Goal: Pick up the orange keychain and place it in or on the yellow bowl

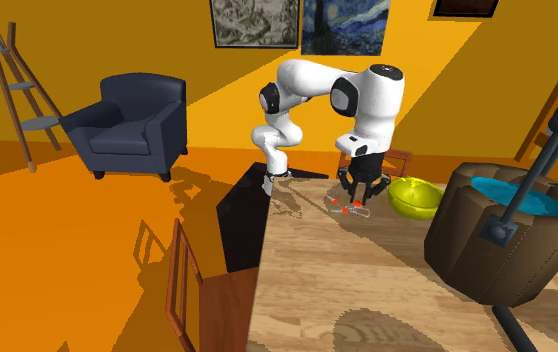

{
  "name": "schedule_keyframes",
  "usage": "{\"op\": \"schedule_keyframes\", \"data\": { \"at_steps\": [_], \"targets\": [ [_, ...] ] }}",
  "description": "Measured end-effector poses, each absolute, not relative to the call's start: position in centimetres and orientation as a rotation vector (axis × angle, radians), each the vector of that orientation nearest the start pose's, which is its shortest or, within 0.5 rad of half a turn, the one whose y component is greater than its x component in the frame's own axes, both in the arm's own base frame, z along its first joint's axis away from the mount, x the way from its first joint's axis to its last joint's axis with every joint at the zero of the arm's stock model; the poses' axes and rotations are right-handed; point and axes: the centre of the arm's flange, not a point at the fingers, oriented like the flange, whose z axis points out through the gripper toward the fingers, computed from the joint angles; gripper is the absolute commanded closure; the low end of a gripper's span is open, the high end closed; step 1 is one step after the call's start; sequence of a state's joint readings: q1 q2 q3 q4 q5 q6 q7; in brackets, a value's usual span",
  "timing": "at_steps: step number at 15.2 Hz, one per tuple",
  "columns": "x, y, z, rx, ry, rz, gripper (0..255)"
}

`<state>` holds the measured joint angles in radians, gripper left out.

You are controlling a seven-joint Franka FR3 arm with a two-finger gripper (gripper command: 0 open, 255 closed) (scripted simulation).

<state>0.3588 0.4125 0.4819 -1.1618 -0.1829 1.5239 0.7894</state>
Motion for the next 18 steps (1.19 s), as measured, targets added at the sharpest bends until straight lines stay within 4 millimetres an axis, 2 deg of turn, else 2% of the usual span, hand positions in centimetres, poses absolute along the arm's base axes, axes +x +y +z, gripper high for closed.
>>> {"op": "schedule_keyframes", "data": {
  "at_steps": [18],
  "targets": [
    [32.7, 58.1, 58.7, -3.145, -0.015, 0.014, 255]
  ]
}}
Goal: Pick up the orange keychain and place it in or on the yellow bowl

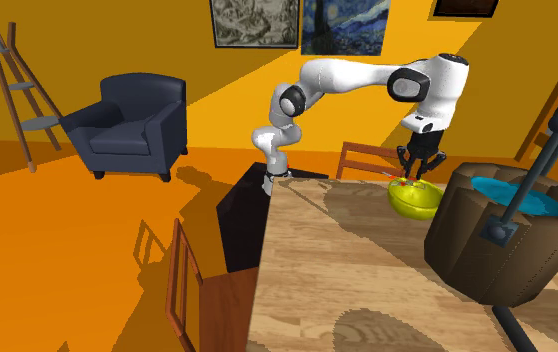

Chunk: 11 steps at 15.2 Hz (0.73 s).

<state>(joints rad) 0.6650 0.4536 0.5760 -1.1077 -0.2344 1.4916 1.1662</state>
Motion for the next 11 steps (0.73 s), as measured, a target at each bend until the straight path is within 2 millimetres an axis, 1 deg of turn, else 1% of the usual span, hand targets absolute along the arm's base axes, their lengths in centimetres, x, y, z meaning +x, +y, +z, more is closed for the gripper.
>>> {"op": "schedule_keyframes", "data": {
  "at_steps": [1, 3, 4, 6, 8, 11],
  "targets": [
    [31.2, 59.1, 58.7, -3.145, -0.016, 0.015, 255],
    [29.4, 60.8, 58.7, -3.145, -0.015, 0.015, 255],
    [28.2, 61.9, 58.6, -3.145, -0.015, 0.015, 255],
    [26.3, 63.2, 58.7, -3.145, -0.016, 0.015, 255],
    [25.4, 63.8, 58.1, -3.145, -0.015, 0.015, 255],
    [25.3, 64.1, 56.7, -3.145, -0.014, 0.015, 255]
  ]
}}
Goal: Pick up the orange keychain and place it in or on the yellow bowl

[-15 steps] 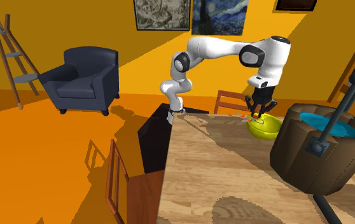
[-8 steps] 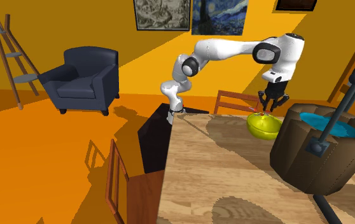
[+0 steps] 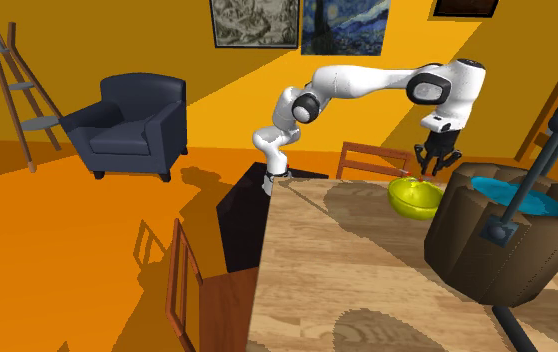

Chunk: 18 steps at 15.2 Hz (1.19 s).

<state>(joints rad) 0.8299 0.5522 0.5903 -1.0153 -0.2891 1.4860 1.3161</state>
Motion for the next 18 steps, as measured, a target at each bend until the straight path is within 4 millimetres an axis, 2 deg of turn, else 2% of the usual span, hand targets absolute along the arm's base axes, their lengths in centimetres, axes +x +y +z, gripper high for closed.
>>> {"op": "schedule_keyframes", "data": {
  "at_steps": [10, 17, 18],
  "targets": [
    [25.2, 64.1, 51.5, -3.145, -0.013, 0.015, 255],
    [25.3, 64.0, 51.0, -3.145, -0.013, 0.014, 255],
    [25.3, 64.0, 51.0, -3.145, -0.013, 0.014, 0]
  ]
}}
